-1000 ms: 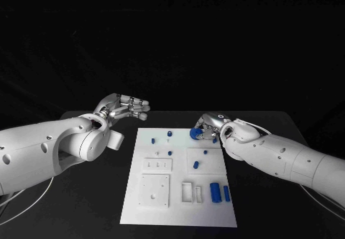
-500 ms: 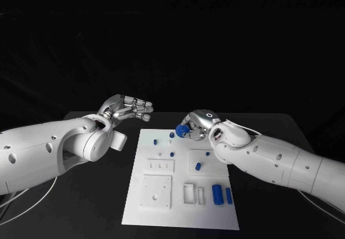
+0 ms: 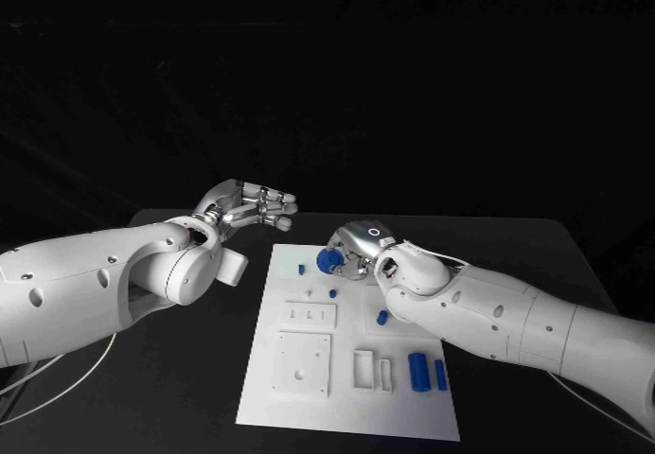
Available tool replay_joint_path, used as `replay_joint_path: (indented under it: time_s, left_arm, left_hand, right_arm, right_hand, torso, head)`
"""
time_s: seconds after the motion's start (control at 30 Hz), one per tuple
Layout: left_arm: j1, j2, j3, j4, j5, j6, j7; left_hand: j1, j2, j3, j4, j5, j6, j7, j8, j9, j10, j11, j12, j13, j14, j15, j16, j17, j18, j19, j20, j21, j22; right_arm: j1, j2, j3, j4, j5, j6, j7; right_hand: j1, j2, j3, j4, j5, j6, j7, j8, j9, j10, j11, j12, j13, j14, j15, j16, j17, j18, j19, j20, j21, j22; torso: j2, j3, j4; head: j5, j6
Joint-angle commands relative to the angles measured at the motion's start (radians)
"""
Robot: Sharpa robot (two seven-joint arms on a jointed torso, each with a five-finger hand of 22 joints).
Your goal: Assemble the parts on the task board
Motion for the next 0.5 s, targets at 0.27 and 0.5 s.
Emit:
replay_joint_path:
  time_s: [0.27,0.5]
  left_arm:
    - [0.002,0.011,0.001,-0.003,-0.003,0.012,0.006]
    - [0.002,0.013,0.001,-0.005,-0.003,0.013,0.006]
  left_hand:
    - [0.001,-0.009,0.000,0.007,-0.001,-0.008,-0.001,-0.005,0.000,-0.007,0.000,-0.003,0.000,-0.006,0.000,-0.004,-0.001,-0.004,0.006,0.001,-0.004,0.001]
    - [0.001,-0.009,0.000,0.007,-0.001,-0.008,-0.001,-0.005,0.000,-0.007,0.000,-0.003,0.000,-0.006,0.000,-0.004,-0.001,-0.004,0.006,0.001,-0.004,0.001]
  right_arm:
    - [-0.006,0.044,-0.019,-0.053,-0.050,0.021,-0.035]
    - [-0.007,0.061,-0.026,-0.076,-0.056,0.027,-0.042]
  right_hand:
    - [0.002,-0.010,0.004,0.005,0.005,0.065,-0.016,0.003,0.002,-0.004,-0.005,-0.009,-0.002,-0.003,-0.006,-0.006,-0.004,-0.011,0.035,-0.006,-0.005,0.091]
    - [0.001,-0.012,0.006,0.004,0.004,0.063,-0.015,0.002,0.002,-0.005,-0.005,-0.010,-0.004,-0.003,-0.006,-0.008,-0.006,-0.011,0.035,-0.006,-0.007,0.091]
  torso:
    - [0.000,0.0008,0.0005]
    - [0.000,0.0010,-0.0031]
  head:
    - [0.009,-0.005]
    - [0.014,-0.005]
